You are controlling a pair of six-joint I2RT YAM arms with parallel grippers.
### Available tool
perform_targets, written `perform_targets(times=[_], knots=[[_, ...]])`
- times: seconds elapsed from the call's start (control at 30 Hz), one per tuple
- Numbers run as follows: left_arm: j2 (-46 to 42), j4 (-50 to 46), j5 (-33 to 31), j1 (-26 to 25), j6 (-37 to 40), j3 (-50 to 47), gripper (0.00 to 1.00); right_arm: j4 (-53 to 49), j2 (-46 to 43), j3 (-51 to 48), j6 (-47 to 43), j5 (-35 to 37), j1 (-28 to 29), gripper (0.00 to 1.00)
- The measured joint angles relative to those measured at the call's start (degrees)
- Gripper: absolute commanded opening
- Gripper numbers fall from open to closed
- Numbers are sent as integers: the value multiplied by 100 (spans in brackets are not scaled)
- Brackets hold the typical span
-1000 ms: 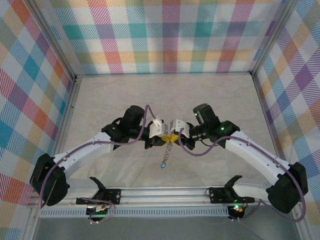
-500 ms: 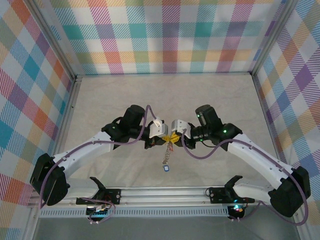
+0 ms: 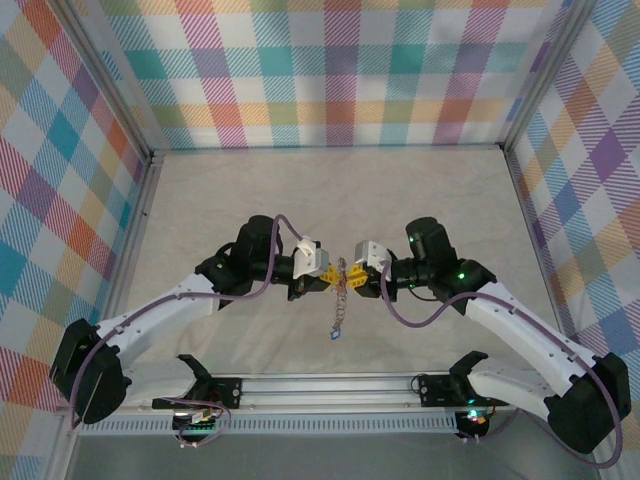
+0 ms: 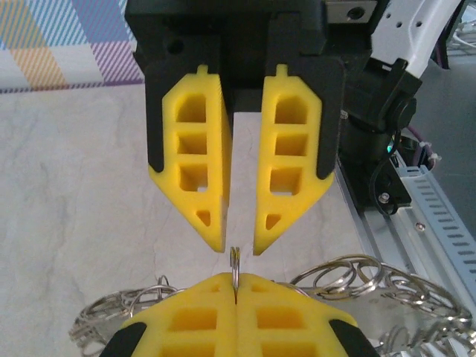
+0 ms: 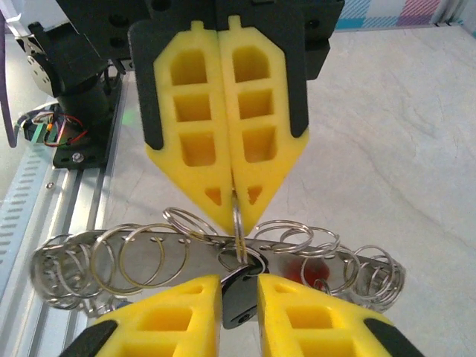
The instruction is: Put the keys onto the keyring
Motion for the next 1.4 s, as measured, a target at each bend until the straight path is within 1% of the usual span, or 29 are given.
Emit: perform_targets(times=[0.13,0.4,0.6,0.8,1.03,1.23,1.4], knots=[[-28,166,109,0,-46,-11,0,310,13,-35,131,-195,0,26],[-31,522,151,26,-310,-205,0,629,306,-46,286,-492,-22,25],[-35,592,149,37,-339,-232,0,669,245,-98,275,-422,-52,34],[-153,592,149,50,-317,-232,0,612,2,-232,240,-422,-153,35],[-170,595,149,55,-319,-232,0,820,-192,-715,326,-378,-153,36],[-170,597,149,74,-321,-232,0,1469,-114,-960,647,-417,-103,38],[-170,597,149,74,-323,-232,0,1923,114,-1001,835,-308,138,38]])
